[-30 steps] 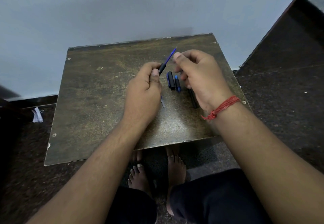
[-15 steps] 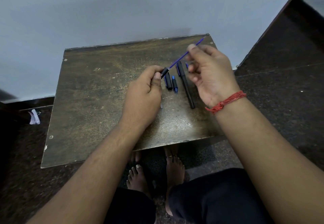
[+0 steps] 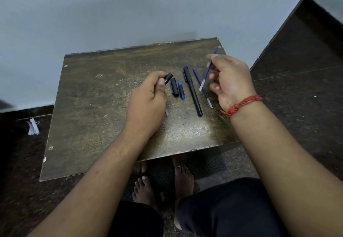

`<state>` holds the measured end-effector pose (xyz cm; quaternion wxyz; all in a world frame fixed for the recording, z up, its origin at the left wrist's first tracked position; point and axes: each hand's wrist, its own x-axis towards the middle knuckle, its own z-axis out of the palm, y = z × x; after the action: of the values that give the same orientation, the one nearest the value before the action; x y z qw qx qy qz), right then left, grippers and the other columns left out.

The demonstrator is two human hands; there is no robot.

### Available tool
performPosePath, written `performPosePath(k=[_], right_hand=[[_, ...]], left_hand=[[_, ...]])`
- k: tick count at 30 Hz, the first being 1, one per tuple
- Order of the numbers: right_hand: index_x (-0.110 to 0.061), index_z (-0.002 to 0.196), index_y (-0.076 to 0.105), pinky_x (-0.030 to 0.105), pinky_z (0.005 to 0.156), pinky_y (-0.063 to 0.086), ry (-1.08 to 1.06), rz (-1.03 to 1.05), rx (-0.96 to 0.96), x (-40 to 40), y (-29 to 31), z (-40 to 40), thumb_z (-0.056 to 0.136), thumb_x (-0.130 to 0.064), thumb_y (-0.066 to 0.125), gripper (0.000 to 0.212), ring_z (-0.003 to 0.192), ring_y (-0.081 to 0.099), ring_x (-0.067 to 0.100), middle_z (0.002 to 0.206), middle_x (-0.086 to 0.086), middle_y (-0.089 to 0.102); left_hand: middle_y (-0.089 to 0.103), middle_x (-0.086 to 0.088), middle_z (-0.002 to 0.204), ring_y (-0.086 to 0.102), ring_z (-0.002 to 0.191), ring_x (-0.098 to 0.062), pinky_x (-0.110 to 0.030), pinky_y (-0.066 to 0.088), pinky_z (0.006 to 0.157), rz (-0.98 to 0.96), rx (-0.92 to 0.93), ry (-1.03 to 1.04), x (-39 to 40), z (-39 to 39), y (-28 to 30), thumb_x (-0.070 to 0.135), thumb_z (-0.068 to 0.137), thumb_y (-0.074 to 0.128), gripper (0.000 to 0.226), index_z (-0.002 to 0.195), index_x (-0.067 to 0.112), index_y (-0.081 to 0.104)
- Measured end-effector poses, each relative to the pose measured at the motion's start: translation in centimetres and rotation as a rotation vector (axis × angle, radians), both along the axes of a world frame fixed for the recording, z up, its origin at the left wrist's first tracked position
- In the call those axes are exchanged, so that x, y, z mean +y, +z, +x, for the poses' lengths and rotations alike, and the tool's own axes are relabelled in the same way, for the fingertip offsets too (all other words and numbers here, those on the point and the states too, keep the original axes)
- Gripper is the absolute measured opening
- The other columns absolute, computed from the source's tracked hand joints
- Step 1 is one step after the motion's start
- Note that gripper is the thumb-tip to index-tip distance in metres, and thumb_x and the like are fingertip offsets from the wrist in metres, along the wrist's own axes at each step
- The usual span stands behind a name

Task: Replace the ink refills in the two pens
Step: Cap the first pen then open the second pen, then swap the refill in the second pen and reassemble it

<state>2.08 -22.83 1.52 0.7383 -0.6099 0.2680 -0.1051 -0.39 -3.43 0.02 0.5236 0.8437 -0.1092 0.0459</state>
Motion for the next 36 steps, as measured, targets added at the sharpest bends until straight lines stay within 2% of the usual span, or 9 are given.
performPosePath(k=[2,4,6,10,13,17,25,30,36], right_hand=[[-0.015,0.096,0.074,0.020,0.042,0.038,0.021,-0.156,-0.001,-0.3,0.2,0.0,0.096,-0.019,0.061,0.013,0.054,0.053,0.007,0.079,-0.002,0.063],[-0.017,0.098,0.076,0.024,0.062,0.049,0.066,-0.563,0.011,-0.8,0.2,0.0,0.096,-0.024,0.060,0.017,0.072,0.060,0.009,0.084,-0.005,0.067],[-0.020,0.101,0.075,0.027,0.077,0.049,0.116,-0.899,0.045,-1.1,0.1,-0.1,0.097,-0.028,0.058,0.019,0.086,0.063,0.014,0.093,-0.004,0.070],[-0.023,0.105,0.072,0.031,0.079,0.049,0.206,-1.156,0.163,-1.2,-0.6,-0.1,0.098,-0.030,0.058,0.017,0.091,0.063,0.022,0.102,0.002,0.070],[-0.024,0.102,0.068,0.030,0.073,0.045,0.244,-1.220,0.177,-0.9,-1.1,0.1,0.097,-0.032,0.060,0.012,0.089,0.062,0.022,0.098,0.000,0.068],[-0.025,0.100,0.066,0.031,0.073,0.045,0.265,-1.250,0.199,-0.6,-1.4,0.1,0.096,-0.032,0.060,0.010,0.091,0.062,0.021,0.099,-0.001,0.068],[-0.024,0.099,0.065,0.038,0.082,0.053,0.295,-1.214,0.213,-0.5,-1.2,0.0,0.095,-0.030,0.061,0.008,0.095,0.062,0.022,0.100,0.001,0.067],[-0.023,0.101,0.065,0.039,0.084,0.054,0.291,-1.183,0.207,-0.4,-0.9,-0.1,0.095,-0.030,0.061,0.010,0.095,0.062,0.022,0.101,0.000,0.067],[-0.022,0.102,0.066,0.038,0.082,0.055,0.260,-1.171,0.168,-0.1,-0.1,-0.4,0.097,-0.029,0.058,0.011,0.092,0.062,0.019,0.098,-0.001,0.066]], left_hand=[[0.062,-0.005,0.067,0.050,0.050,0.001,-0.009,0.036,0.046,0.002,-0.005,0.002,0.0,0.0,0.0,0.026,0.107,0.040,0.020,0.110,0.032,0.059],[0.061,-0.004,0.067,0.050,0.051,0.001,-0.009,0.037,0.047,-0.003,-0.005,0.003,0.0,0.0,0.0,0.026,0.107,0.040,0.020,0.109,0.033,0.059],[0.061,-0.005,0.067,0.049,0.051,0.001,-0.009,0.036,0.046,-0.015,-0.001,0.005,0.0,0.0,0.0,0.026,0.107,0.040,0.020,0.108,0.035,0.059],[0.060,-0.003,0.066,0.050,0.052,0.002,-0.009,0.037,0.047,-0.012,-0.013,0.014,0.0,0.0,0.0,0.025,0.107,0.041,0.021,0.106,0.036,0.058],[0.059,0.001,0.064,0.049,0.051,0.002,-0.009,0.036,0.046,-0.017,-0.005,0.020,0.0,0.0,0.1,0.026,0.107,0.041,0.021,0.107,0.035,0.059],[0.057,0.006,0.063,0.051,0.053,0.002,-0.010,0.038,0.047,-0.021,0.001,0.027,0.1,0.0,0.2,0.025,0.107,0.040,0.021,0.109,0.033,0.060],[0.056,0.016,0.059,0.050,0.051,0.004,-0.009,0.036,0.045,-0.061,0.002,0.085,0.2,0.0,0.4,0.026,0.107,0.040,0.024,0.115,0.026,0.063],[0.052,0.010,0.063,0.046,0.055,0.001,-0.012,0.038,0.049,-0.084,-0.011,0.147,0.4,0.3,0.4,0.025,0.107,0.039,0.022,0.107,0.031,0.061],[0.052,0.010,0.062,0.044,0.052,0.002,-0.011,0.035,0.045,-0.127,-0.007,0.167,0.5,0.3,0.7,0.025,0.107,0.039,0.023,0.105,0.033,0.060]])
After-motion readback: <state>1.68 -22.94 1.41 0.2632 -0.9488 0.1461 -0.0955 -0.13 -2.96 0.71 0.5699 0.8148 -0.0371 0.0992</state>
